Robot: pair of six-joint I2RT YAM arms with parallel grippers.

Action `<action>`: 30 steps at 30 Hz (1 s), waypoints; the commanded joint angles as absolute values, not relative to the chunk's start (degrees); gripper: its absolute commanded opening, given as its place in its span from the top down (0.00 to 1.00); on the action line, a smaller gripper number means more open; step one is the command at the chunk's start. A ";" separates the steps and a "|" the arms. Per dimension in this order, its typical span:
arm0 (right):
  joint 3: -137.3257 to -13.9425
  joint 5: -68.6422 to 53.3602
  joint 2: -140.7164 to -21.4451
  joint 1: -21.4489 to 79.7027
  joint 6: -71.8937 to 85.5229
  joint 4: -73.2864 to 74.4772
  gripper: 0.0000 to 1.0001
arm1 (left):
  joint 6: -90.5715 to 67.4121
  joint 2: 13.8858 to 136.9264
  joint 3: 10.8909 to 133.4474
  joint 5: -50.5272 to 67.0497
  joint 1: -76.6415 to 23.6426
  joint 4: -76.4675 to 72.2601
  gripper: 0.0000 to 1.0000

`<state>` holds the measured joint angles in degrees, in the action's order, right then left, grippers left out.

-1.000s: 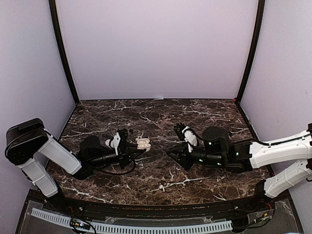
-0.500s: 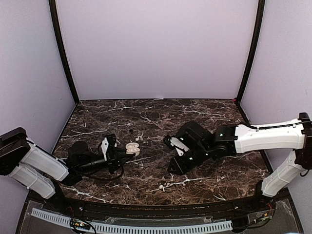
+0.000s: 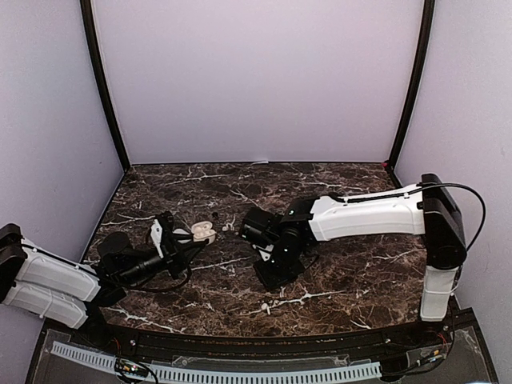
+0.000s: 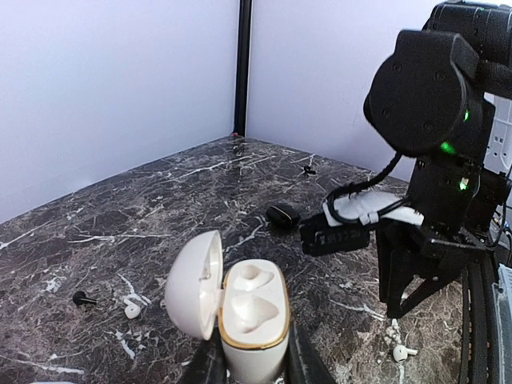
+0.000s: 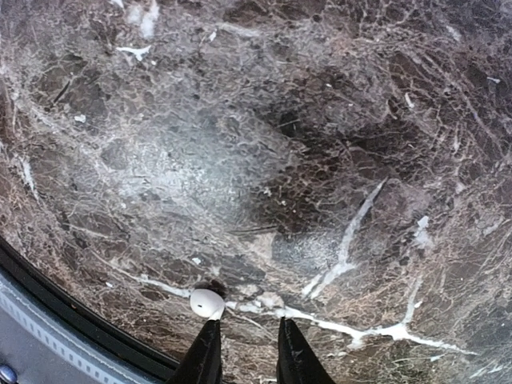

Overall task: Insert the wireless bluetooth earbuds into the charging case
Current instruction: Pick up the right earbud from the center of the board.

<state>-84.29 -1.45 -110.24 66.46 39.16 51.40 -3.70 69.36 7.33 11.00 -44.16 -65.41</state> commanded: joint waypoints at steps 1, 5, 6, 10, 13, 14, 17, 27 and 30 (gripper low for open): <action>-87.44 -2.54 -112.92 67.45 41.75 53.93 0.76 | -3.93 65.99 5.87 8.10 -43.87 -64.24 0.98; -89.21 -3.38 -115.23 68.43 42.51 54.82 0.76 | -4.47 65.47 5.63 7.08 -43.87 -64.03 0.98; -89.80 -3.42 -115.72 68.76 42.61 55.26 0.76 | -4.55 65.63 5.69 7.13 -43.93 -64.11 0.98; -90.58 -4.46 -117.25 69.93 42.93 55.86 0.73 | -4.66 65.76 5.66 7.37 -43.89 -64.20 0.98; -90.27 -4.98 -117.96 70.35 43.36 55.98 0.72 | -4.58 65.82 5.72 7.46 -43.91 -64.08 0.98; -90.19 -5.13 -118.15 70.46 43.44 55.98 0.72 | -4.57 65.83 5.71 7.52 -43.86 -64.07 0.98; -90.00 -5.72 -118.57 70.70 43.76 55.82 0.72 | -4.49 65.92 5.82 7.52 -43.89 -63.99 0.98; -89.95 -6.33 -121.03 70.82 43.43 55.43 0.72 | -4.39 65.83 5.86 7.58 -43.89 -63.73 0.98; -89.78 -6.33 -121.58 70.80 43.34 55.17 0.73 | -4.37 65.83 5.91 7.61 -43.92 -63.64 0.98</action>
